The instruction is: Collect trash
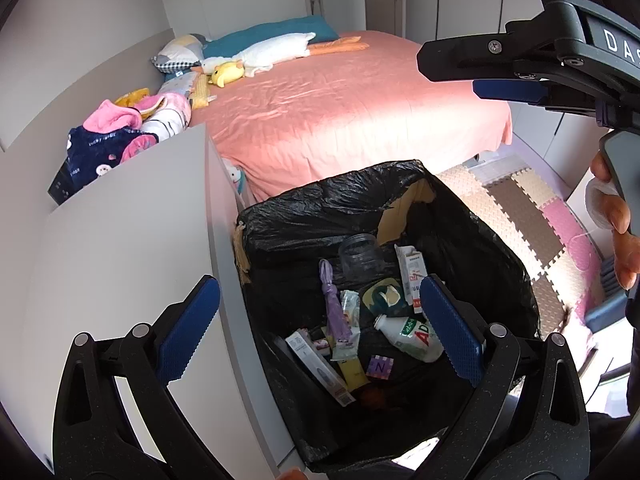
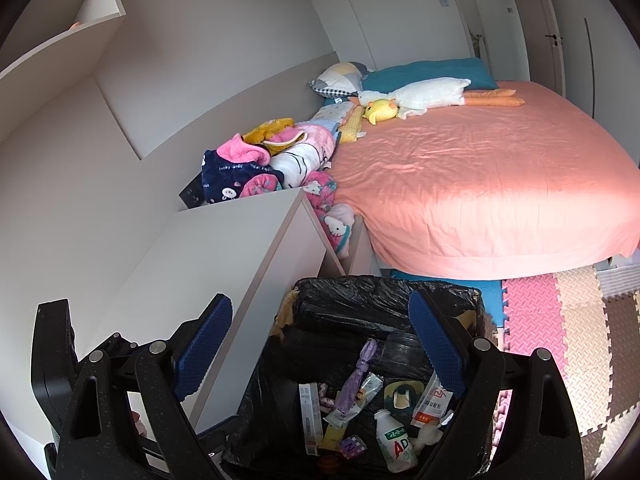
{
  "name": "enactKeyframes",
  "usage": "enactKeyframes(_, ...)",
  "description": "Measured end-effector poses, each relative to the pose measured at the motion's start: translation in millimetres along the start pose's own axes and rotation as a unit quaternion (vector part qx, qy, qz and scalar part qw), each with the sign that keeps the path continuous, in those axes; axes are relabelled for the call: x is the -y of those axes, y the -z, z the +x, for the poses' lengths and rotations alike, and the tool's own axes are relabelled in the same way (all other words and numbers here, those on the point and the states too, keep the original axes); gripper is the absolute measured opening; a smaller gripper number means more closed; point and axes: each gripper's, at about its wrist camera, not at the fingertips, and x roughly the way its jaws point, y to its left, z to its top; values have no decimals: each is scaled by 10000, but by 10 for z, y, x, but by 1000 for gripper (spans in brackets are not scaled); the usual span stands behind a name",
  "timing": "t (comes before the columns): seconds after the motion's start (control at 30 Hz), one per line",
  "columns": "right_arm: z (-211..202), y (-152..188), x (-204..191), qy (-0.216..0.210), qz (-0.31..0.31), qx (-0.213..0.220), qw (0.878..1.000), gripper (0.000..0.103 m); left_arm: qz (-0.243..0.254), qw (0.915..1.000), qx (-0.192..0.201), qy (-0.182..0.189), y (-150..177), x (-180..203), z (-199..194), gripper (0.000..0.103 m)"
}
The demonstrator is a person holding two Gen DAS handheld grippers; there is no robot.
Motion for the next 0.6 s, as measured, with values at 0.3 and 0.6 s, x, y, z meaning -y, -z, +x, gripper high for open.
enactKeyframes(0.3, -11, 20, -59, 39, -25, 22, 10000, 90, -7, 10000, 37, 13, 27, 6, -14, 97)
enactKeyframes(0.6, -18, 18, -72, 49, -22, 14, 10000, 90, -2, 10000, 40, 22, 31, 8, -22, 97)
